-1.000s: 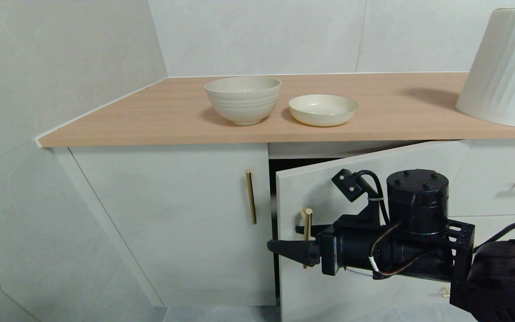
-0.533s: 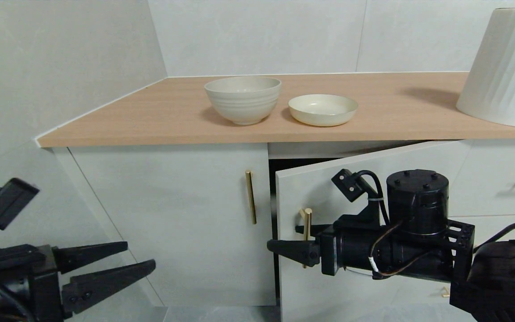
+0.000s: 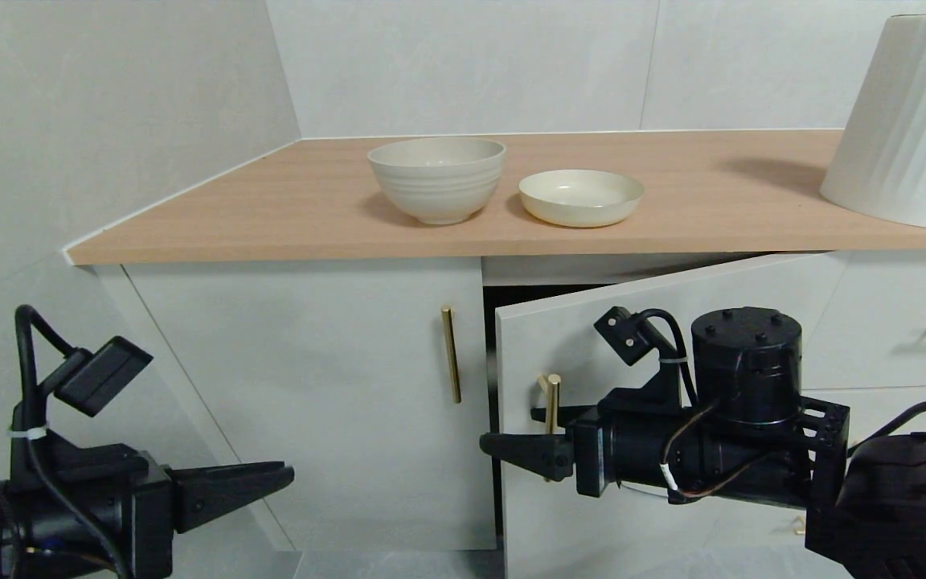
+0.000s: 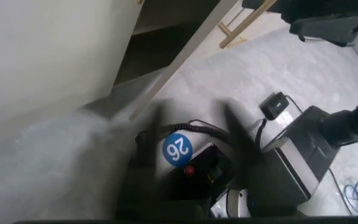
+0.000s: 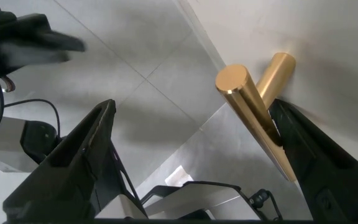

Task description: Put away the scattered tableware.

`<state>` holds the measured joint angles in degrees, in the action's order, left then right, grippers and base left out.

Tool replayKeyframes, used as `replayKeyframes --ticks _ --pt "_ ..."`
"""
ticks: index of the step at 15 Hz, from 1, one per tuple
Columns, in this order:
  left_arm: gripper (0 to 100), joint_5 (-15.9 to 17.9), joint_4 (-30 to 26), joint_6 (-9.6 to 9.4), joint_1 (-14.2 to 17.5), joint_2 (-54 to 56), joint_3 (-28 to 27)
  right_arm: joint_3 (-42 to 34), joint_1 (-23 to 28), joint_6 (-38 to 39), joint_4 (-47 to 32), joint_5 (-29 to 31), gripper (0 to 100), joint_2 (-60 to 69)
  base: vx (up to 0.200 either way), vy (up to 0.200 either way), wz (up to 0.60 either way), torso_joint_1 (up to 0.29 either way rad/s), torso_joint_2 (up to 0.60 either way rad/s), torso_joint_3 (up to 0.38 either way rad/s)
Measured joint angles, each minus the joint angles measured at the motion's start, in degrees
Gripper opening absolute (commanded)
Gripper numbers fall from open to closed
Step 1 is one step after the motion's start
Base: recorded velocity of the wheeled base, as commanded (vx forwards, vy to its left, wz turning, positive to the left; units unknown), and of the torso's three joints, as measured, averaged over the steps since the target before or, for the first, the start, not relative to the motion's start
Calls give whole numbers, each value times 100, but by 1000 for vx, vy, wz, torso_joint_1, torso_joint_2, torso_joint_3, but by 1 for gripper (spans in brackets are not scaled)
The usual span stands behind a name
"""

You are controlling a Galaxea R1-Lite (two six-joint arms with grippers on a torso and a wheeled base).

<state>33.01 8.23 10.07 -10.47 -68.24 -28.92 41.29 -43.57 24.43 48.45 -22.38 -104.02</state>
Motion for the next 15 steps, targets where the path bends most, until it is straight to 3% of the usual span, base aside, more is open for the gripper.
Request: replayKeyframes --ticks 3,6,10,13,15 --pt "0 -425 6 -60 -49 -111 -116 -33 0 1 0 2 100 -6 0 0 0 0 0 0" --pt "0 -564 580 -356 -234 -516 -127 -48 -2 -5 -2 0 100 2 0 0 0 0 0 0" --pt "0 -625 1106 -405 -683 -1508 -573 -72 -4 11 -2 0 100 6 0 0 0 0 0 0" --pt "0 -591 1571 -249 -968 -2297 -972 -77 -4 9 24 0 100 9 0 0 0 0 0 0" --pt "0 -584 2675 66 -1231 -2823 -978 -98 -4 0 197 13 100 11 0 0 0 0 0 0"
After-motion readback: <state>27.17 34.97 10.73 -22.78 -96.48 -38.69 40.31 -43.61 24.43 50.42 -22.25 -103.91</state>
